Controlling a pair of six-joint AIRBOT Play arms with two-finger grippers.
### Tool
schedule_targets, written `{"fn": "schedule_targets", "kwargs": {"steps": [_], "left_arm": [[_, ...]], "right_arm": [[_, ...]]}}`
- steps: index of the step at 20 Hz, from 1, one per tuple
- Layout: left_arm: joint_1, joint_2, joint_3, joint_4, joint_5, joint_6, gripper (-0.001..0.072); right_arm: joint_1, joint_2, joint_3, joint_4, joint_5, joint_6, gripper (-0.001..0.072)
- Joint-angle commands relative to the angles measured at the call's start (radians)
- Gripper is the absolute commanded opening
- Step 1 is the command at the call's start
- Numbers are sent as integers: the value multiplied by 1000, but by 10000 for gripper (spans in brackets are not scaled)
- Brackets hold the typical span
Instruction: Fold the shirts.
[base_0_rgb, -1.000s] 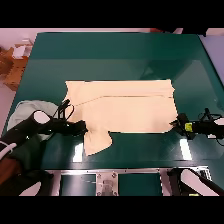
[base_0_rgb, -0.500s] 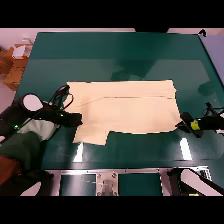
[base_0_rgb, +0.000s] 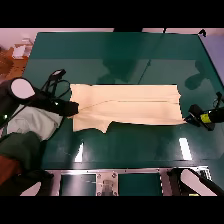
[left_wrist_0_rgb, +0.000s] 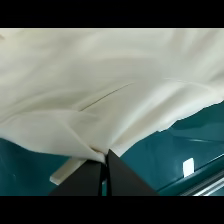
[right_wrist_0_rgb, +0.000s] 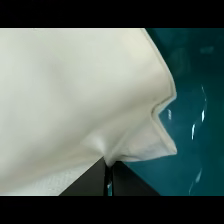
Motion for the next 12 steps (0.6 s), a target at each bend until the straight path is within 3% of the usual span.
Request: {"fn": "schedule_targets", "kwargs": {"steps": [1,12], "left_arm": [[0,-136,158,7,19,42,18],[0,-675,689,116,116,65,26]], "right_arm": [[75,-61,139,53,-52,4,20],[174,-663,624,158,-178,26,42]]}}
